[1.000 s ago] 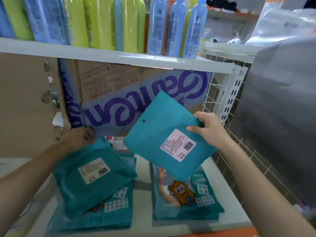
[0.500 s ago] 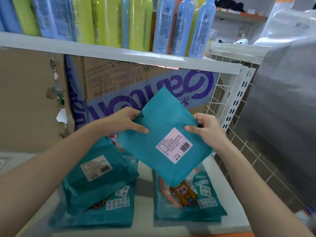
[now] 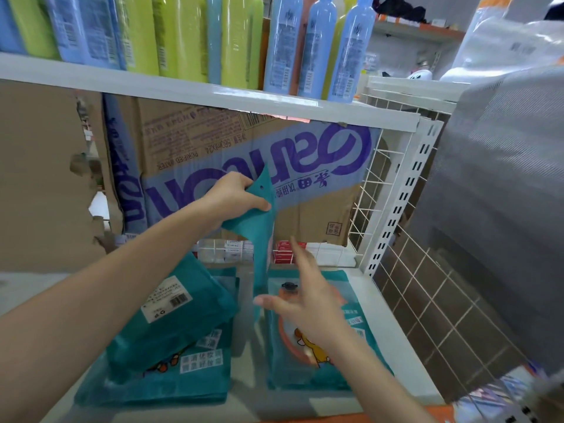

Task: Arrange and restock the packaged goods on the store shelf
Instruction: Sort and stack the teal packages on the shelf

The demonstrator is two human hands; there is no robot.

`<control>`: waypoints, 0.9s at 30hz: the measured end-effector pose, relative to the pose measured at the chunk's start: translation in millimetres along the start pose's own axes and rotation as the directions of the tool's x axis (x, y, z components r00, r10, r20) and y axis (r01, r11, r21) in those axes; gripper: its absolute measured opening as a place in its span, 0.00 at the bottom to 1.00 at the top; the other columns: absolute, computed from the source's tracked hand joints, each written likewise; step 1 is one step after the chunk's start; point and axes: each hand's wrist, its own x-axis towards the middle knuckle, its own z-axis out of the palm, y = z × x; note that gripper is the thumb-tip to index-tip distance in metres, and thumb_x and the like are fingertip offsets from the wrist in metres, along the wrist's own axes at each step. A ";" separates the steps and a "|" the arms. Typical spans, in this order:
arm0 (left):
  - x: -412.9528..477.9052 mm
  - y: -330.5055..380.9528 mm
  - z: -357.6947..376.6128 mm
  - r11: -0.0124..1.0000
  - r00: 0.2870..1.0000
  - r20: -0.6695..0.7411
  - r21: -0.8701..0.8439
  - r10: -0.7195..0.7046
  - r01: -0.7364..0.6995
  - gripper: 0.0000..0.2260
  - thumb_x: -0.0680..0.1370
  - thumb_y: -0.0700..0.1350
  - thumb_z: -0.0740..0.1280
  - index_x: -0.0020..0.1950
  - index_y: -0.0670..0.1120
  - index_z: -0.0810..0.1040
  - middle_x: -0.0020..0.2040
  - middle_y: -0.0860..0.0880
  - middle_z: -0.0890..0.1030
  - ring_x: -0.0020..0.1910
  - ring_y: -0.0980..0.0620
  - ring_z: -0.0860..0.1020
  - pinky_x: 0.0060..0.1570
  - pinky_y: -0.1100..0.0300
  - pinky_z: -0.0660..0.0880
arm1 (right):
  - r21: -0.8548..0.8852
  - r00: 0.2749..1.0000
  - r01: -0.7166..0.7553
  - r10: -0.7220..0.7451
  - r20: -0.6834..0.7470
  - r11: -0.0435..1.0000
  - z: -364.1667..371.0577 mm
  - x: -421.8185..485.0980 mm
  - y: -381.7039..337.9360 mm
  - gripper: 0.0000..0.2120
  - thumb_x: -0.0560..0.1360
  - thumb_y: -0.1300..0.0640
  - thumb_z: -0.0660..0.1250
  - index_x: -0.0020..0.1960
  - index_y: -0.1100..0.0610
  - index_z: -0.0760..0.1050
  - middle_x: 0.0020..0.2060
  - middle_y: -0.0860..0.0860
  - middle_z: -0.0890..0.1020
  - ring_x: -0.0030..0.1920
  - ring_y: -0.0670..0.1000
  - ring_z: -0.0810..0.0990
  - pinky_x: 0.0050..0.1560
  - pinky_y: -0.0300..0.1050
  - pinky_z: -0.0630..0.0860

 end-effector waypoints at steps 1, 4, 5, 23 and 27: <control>-0.3 1.6 1.1 1.000 1.000 -0.001 -0.005 -0.007 0.007 0.05 0.72 0.43 0.71 0.45 0.43 0.78 0.36 0.49 0.79 0.33 0.53 0.78 0.29 0.63 0.71 | 0.051 0.999 0.013 -0.011 -0.032 0.999 7.9 -1.3 -1.2 0.51 0.61 0.33 0.69 0.75 0.45 0.47 0.74 0.42 0.57 0.72 0.42 0.57 0.70 0.42 0.59; -1.1 5.8 5.0 1.000 0.999 0.034 0.005 -0.013 0.013 0.05 0.73 0.43 0.71 0.43 0.43 0.78 0.36 0.49 0.79 0.33 0.53 0.78 0.29 0.63 0.71 | 0.194 0.984 0.040 -0.004 -0.179 0.980 24.0 -0.6 -4.4 0.40 0.66 0.42 0.73 0.72 0.47 0.59 0.64 0.38 0.69 0.64 0.38 0.67 0.62 0.35 0.68; -1.4 7.1 6.0 1.000 0.999 0.047 0.015 -0.010 0.009 0.04 0.73 0.43 0.71 0.42 0.44 0.77 0.36 0.49 0.79 0.32 0.54 0.78 0.28 0.64 0.71 | 0.189 0.970 0.049 -0.001 -0.245 0.981 25.7 0.4 -4.5 0.34 0.67 0.46 0.73 0.69 0.48 0.64 0.61 0.39 0.72 0.59 0.37 0.70 0.58 0.33 0.70; -5.5 -7.3 -9.4 0.980 0.980 0.005 -0.009 0.197 -0.197 0.19 0.68 0.62 0.63 0.43 0.48 0.78 0.39 0.51 0.81 0.33 0.58 0.78 0.37 0.66 0.71 | 0.241 0.919 0.026 0.072 -0.389 0.970 -38.9 13.7 25.4 0.06 0.73 0.63 0.67 0.43 0.52 0.75 0.36 0.49 0.81 0.35 0.50 0.79 0.34 0.43 0.77; 7.2 -40.8 -10.4 0.978 0.966 -0.152 0.050 0.208 -0.203 0.21 0.71 0.51 0.71 0.61 0.47 0.72 0.53 0.51 0.75 0.50 0.53 0.74 0.47 0.61 0.71 | 0.368 0.939 0.032 0.098 -0.329 0.929 -60.0 11.9 37.5 0.04 0.74 0.63 0.66 0.44 0.56 0.77 0.40 0.61 0.82 0.42 0.65 0.79 0.42 0.61 0.77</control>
